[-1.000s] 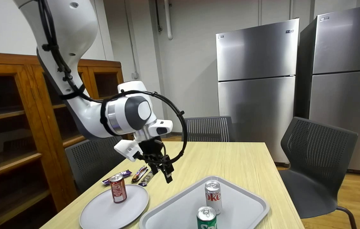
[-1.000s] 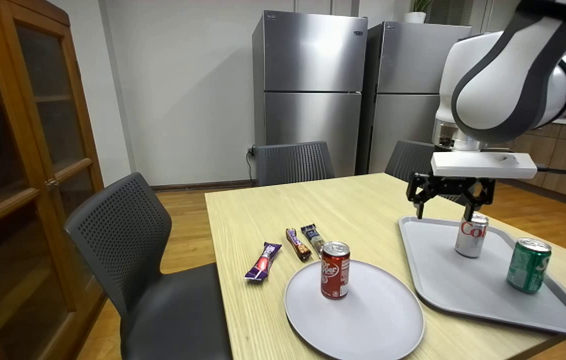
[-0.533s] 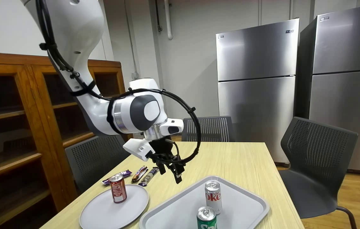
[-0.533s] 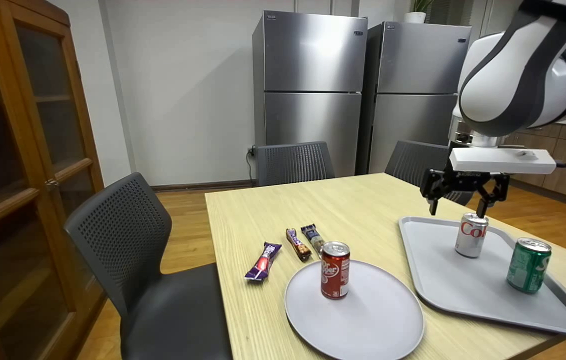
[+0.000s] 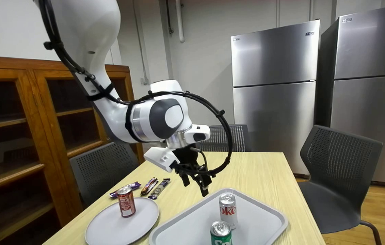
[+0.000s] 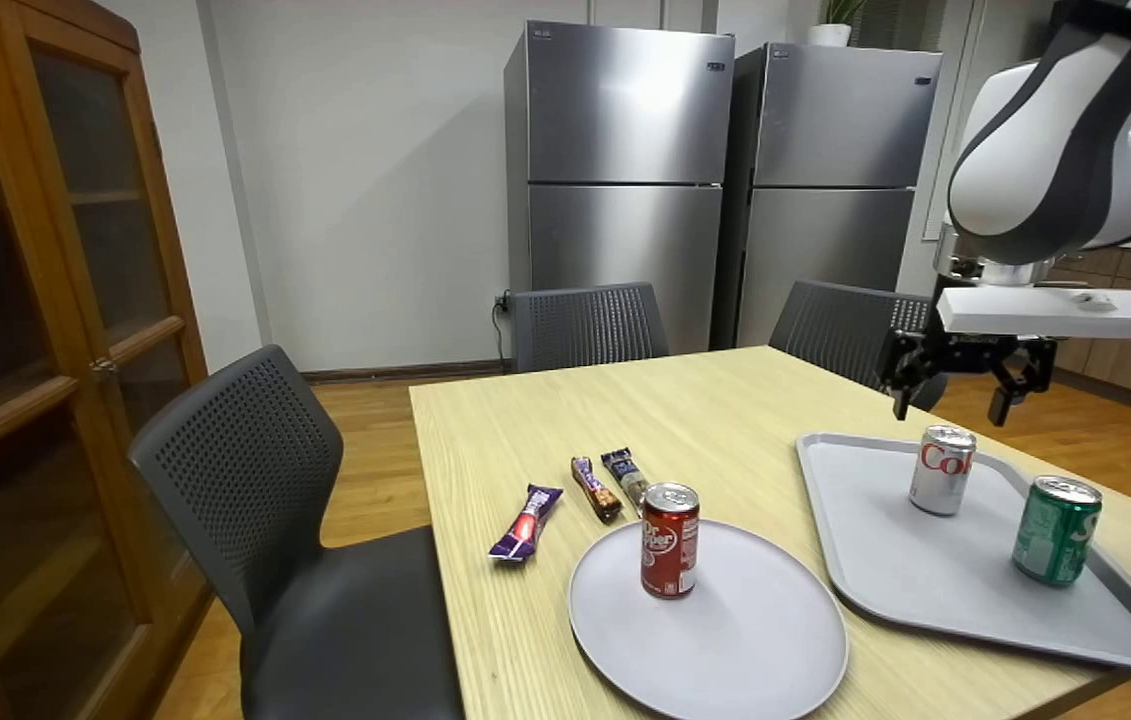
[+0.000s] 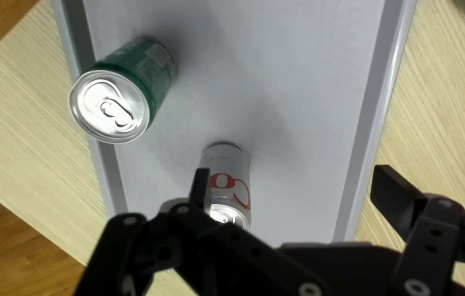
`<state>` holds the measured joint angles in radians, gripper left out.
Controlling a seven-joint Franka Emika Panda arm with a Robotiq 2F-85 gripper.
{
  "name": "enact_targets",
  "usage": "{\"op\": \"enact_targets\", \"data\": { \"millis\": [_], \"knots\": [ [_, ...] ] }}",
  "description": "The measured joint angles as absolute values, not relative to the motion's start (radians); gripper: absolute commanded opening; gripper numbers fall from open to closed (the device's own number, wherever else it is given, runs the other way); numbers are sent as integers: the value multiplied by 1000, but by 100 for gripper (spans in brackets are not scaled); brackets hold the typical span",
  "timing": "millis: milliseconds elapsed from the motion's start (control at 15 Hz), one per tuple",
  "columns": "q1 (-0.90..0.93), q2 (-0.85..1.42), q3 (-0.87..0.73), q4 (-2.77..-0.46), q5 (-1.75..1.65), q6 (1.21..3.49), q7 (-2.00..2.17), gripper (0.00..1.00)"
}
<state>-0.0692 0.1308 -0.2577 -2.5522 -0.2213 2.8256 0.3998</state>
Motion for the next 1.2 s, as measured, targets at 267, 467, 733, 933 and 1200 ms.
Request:
{"op": "enact_targets", "data": {
  "millis": [267, 467, 733, 933, 1200],
  "knots": [
    [-85, 136, -278, -2549, -222, 2826, 400, 100],
    [-94, 146, -301, -2543, -223, 2826, 400, 100],
    [-102, 178, -330, -2525, -223, 2826, 400, 100],
    [-103, 205, -353, -2512, -223, 2826, 400, 100],
    [-103, 227, -379, -2505, -224, 2826, 400, 100]
  ]
}}
